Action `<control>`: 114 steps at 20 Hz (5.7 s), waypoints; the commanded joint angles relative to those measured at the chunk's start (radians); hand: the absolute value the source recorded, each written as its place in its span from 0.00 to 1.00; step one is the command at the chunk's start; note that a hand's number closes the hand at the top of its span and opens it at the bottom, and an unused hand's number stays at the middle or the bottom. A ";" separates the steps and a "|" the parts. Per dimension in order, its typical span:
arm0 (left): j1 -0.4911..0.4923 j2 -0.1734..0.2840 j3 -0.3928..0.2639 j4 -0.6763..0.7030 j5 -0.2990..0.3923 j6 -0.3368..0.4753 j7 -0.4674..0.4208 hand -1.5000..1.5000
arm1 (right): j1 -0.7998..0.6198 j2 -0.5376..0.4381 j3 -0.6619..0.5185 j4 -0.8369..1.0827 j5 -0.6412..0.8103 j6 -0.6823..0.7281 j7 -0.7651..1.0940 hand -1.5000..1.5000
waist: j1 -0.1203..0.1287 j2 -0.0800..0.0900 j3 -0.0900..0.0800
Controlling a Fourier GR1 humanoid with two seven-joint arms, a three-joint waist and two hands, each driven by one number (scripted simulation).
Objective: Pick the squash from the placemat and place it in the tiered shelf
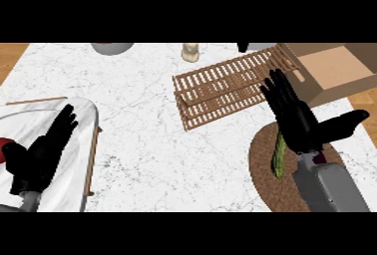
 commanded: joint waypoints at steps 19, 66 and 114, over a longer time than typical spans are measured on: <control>0.009 -0.143 0.037 0.202 0.116 -0.070 0.104 0.50 | 0.731 -0.342 -0.376 -0.179 0.186 -0.150 -0.096 0.00 | -0.001 0.034 0.033; -0.048 -0.222 0.121 0.246 0.001 -0.142 0.164 0.50 | 0.068 -0.239 0.122 -0.125 0.899 -0.170 1.232 0.00 | 0.027 0.036 0.035; -0.017 -0.307 0.176 0.202 -0.109 -0.210 0.190 0.50 | -0.040 0.073 0.505 0.113 1.093 0.185 0.345 1.00 | 0.085 0.033 0.034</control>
